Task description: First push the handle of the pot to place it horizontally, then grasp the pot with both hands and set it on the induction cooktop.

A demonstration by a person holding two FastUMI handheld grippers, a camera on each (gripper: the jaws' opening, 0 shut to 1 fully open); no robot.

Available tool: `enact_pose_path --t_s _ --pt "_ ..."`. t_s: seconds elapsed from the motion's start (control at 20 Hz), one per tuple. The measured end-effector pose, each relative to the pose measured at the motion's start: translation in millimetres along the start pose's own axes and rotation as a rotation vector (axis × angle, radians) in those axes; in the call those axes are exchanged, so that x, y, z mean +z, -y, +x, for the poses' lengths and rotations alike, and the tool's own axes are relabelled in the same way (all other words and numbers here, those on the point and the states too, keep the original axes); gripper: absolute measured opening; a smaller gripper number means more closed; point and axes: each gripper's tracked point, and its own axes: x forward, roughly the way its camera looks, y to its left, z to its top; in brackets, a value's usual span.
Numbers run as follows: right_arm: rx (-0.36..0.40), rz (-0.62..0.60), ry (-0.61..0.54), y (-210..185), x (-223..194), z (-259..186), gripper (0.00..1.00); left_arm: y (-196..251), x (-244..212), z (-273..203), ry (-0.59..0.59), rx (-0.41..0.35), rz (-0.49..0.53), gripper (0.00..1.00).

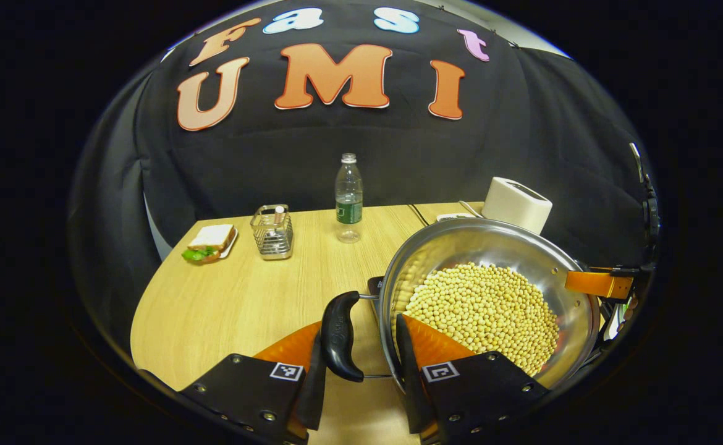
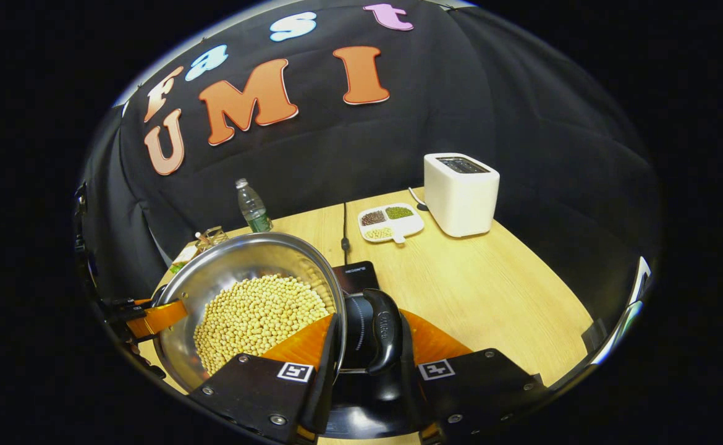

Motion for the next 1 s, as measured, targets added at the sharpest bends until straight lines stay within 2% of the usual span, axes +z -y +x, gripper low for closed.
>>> enact_pose_path --t_s 0.45,1.0 --pt "-0.020 0.026 -0.038 34 -7 18 0.48 28 -11 24 -0.054 -0.018 0.019 0.55" --pt "0.015 0.039 -0.070 28 -15 30 0.48 29 -15 25 -0.101 -0.012 -0.025 0.55"
